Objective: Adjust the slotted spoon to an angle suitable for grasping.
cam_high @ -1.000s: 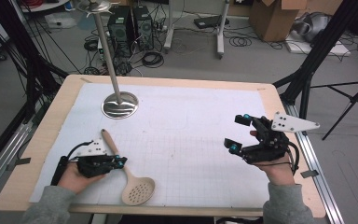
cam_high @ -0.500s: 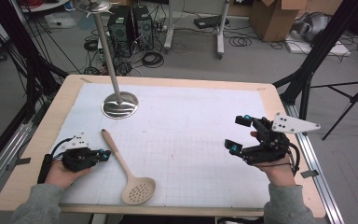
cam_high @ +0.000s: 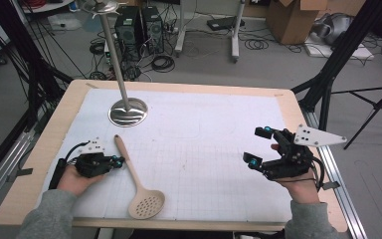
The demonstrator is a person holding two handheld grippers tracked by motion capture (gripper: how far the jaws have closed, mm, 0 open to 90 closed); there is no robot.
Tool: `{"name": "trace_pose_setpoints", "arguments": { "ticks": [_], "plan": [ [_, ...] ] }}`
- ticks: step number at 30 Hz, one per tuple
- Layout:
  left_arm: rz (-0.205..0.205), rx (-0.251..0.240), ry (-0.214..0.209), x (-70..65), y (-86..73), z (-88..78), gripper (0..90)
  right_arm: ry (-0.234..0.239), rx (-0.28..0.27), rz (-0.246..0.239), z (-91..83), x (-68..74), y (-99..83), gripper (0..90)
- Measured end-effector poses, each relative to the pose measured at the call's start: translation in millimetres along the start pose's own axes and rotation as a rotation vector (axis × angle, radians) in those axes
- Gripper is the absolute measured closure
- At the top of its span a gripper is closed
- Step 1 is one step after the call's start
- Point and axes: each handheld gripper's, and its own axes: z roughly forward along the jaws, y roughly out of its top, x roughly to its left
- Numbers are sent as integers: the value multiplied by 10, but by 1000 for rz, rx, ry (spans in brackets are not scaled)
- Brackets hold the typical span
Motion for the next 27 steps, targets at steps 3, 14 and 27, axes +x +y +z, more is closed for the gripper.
{"name": "trace_pose_setpoints", "arguments": {
  "ticks": [3,14,27],
  "plan": [
    [16,8,-9,-22,46,69,899,-10,2,-2,-44,4,-14,89],
    [43,21,-4,-154,201,316,899,-32,-9,6,-157,21,-34,89],
    [70,-32,-38,-276,286,291,899,-9,-13,-3,-178,38,-39,89]
  ]
}}
